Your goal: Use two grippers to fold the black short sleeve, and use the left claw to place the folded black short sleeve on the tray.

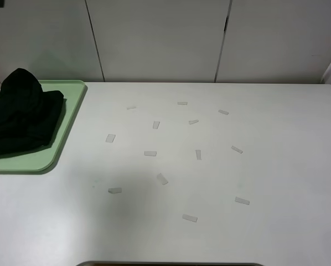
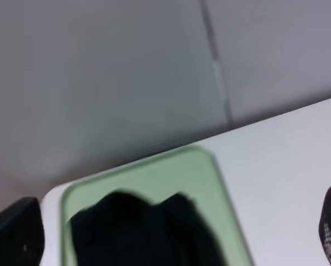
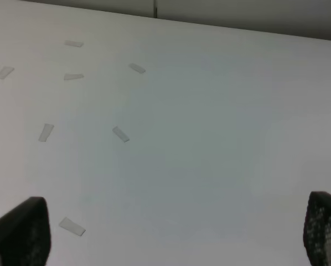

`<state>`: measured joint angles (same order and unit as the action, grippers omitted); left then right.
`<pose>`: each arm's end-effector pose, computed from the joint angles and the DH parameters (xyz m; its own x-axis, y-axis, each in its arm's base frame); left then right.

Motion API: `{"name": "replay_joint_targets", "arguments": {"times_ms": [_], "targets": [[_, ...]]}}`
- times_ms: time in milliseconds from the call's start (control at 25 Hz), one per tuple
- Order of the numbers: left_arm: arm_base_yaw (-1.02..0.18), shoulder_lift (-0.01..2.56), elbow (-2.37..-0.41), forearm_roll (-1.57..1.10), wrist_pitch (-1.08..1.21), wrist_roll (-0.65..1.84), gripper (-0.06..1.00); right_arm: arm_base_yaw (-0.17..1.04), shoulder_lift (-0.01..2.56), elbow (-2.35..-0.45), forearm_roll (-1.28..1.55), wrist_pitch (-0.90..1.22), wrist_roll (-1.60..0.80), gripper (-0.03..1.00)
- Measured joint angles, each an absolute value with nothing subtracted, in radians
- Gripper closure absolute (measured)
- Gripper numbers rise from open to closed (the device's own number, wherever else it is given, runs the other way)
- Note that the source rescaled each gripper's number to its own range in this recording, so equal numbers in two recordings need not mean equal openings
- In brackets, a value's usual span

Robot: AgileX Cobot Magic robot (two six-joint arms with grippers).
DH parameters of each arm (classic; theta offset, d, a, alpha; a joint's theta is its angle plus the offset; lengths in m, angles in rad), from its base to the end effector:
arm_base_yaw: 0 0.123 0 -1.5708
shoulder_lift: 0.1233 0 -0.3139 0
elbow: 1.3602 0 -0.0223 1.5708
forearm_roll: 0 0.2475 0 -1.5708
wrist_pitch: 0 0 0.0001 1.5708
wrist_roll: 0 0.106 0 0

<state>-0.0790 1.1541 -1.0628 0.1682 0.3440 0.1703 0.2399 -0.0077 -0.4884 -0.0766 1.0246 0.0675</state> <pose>0.2561 -0.0143 0.4091 -0.3094 0.3479 -0.8850 0.1328 0.9374 0.3220 -0.0196 -0.0119 0.2690 -0.4185 -0.0740 -0.9052 -0.1681 0.9858 -0.0028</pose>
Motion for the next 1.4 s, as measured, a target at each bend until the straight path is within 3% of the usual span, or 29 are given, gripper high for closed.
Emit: {"name": "replay_joint_targets", "arguments": {"times_ms": [200,600,920,1400], "targets": [[-0.079,0.83,-0.894,0.234,0.441,0.065,-0.05,0.24,-0.008,-0.488,-0.077,1.025,0.068,-0.03],[0.014,0.395,-0.759,0.221,0.883,0.07,-0.05,0.24,-0.008,-0.488,-0.077,1.025,0.068,-0.03],[0.014,0.106,-0.634,0.023,1.067,0.076,-0.05,0.24,-0.008,-0.488,-0.077,1.025,0.068,-0.03],[0.014,-0.009,-0.575,-0.043,1.164,0.076,-0.04,0.24,-0.008,-0.488,-0.077,1.025,0.068,-0.03]]}}
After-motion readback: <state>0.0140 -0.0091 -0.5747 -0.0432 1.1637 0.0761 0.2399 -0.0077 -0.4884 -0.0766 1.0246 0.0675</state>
